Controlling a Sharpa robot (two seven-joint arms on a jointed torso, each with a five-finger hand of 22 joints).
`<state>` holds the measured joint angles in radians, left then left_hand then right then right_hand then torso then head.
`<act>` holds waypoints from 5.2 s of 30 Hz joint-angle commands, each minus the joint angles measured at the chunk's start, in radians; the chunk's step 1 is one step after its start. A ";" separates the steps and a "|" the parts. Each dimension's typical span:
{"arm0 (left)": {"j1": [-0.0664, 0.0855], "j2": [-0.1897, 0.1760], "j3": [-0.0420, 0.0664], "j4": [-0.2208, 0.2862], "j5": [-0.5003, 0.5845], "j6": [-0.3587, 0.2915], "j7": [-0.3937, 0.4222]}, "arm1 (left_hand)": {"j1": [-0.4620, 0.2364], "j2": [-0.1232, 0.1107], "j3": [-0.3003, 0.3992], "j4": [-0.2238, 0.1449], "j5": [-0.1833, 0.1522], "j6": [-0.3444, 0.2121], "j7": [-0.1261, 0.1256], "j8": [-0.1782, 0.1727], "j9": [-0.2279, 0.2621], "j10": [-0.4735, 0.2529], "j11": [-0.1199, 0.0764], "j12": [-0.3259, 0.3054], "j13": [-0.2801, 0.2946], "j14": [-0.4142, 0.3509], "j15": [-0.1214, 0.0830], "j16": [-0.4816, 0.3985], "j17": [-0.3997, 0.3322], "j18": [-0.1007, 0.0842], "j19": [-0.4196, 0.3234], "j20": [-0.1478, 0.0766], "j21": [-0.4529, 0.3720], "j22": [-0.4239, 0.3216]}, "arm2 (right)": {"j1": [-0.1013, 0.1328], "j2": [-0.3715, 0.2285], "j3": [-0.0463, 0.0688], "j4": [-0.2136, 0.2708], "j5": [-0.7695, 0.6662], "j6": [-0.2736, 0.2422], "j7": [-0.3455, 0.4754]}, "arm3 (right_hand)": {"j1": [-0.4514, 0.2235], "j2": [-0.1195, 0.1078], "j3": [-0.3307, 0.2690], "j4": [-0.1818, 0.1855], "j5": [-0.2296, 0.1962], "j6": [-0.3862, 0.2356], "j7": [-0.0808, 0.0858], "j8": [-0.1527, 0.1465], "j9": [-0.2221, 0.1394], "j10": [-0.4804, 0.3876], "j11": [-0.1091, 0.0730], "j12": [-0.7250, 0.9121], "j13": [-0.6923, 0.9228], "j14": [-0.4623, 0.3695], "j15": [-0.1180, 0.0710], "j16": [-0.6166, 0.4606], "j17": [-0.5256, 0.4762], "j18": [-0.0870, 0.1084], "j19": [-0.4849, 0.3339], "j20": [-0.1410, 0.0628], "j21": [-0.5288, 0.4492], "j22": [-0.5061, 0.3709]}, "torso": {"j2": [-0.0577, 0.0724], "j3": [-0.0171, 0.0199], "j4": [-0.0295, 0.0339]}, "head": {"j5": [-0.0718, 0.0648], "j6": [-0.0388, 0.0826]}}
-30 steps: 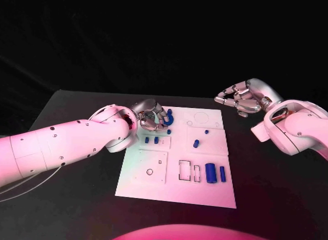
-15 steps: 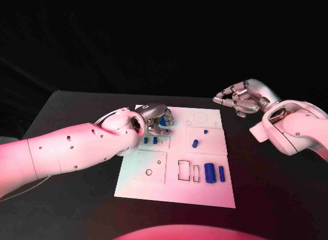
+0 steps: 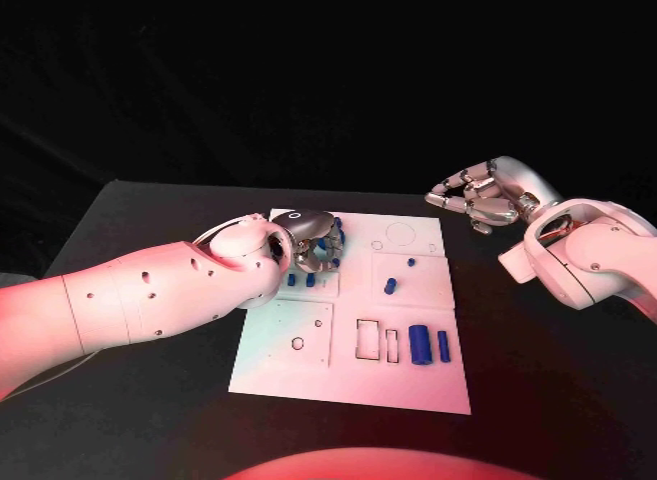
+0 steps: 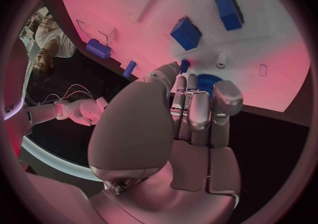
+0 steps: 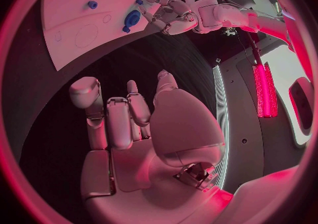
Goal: Assemble the parts on the task board
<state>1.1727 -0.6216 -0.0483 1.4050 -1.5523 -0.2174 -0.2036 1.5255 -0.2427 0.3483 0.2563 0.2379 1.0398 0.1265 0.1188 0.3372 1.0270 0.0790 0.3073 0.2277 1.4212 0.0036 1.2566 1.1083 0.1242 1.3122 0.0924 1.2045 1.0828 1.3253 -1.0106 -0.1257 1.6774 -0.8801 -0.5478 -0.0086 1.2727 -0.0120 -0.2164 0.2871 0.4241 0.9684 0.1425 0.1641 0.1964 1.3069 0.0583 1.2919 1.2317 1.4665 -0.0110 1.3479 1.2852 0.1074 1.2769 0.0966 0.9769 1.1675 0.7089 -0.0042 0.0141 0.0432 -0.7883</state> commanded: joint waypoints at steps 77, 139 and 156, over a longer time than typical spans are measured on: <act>0.001 0.036 0.006 -0.036 0.054 0.046 -0.033 | -0.006 0.018 0.121 -0.056 -0.009 0.088 0.000 -0.038 -0.078 0.152 -0.017 -0.090 -0.052 0.035 -0.018 0.054 0.009 -0.039 0.064 -0.014 0.113 0.137 | -0.001 0.003 0.000 0.002 -0.004 0.003 0.005 | 0.000 0.011 -0.007 0.000 -0.001 0.003 -0.005 0.008 0.002 -0.001 -0.001 0.003 0.007 0.032 -0.004 0.000 0.005 0.017 -0.002 -0.002 0.000 0.004 | -0.001 -0.0008 0.0003 | -0.003 -0.003; 0.003 -0.098 0.048 0.031 0.137 0.091 -0.066 | -0.021 0.014 0.124 -0.059 -0.009 0.099 -0.001 -0.041 -0.083 0.168 -0.019 -0.105 -0.053 0.038 -0.019 0.052 0.001 -0.043 0.073 -0.016 0.126 0.153 | -0.003 0.004 0.000 -0.006 -0.004 0.004 0.005 | 0.000 0.013 -0.009 0.000 0.001 0.004 -0.006 0.010 0.003 0.000 -0.002 0.004 0.008 0.032 -0.005 -0.001 0.005 0.017 -0.001 -0.003 -0.001 0.003 | 0.000 -0.0003 -0.0001 | 0.003 0.001; 0.003 -0.096 0.046 0.031 0.137 0.113 -0.075 | -0.023 0.015 0.126 -0.060 -0.010 0.101 -0.002 -0.041 -0.084 0.170 -0.019 -0.107 -0.053 0.038 -0.019 0.052 0.000 -0.043 0.074 -0.016 0.127 0.155 | -0.003 0.003 0.000 -0.005 -0.004 0.003 0.005 | 0.000 0.013 -0.009 0.000 0.001 0.004 -0.006 0.010 0.003 0.000 -0.002 0.004 0.008 0.032 -0.005 -0.001 0.005 0.017 -0.001 -0.003 -0.001 0.003 | 0.000 -0.0002 0.0000 | 0.004 -0.004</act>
<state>1.1758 -0.7192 -0.0018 1.4337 -1.4193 -0.1271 -0.2746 1.5128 -0.2289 0.4694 0.1955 0.2342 1.1345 0.1242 0.0822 0.2537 1.1895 0.0592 0.2033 0.1746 1.4533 -0.0142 1.3087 1.1097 0.1005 1.3778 0.0768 1.3248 1.2367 1.3232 -1.0076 -0.1258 1.6707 -0.8788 -0.5475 -0.0086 1.2728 -0.0120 -0.2191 0.2899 0.4241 0.9686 0.1424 0.1698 0.1976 1.3069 0.0583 1.2920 1.2382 1.4665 -0.0110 1.3480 1.2899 0.1074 1.2770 0.0966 0.9776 1.1701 0.7084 -0.0043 0.0144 0.0470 -0.7912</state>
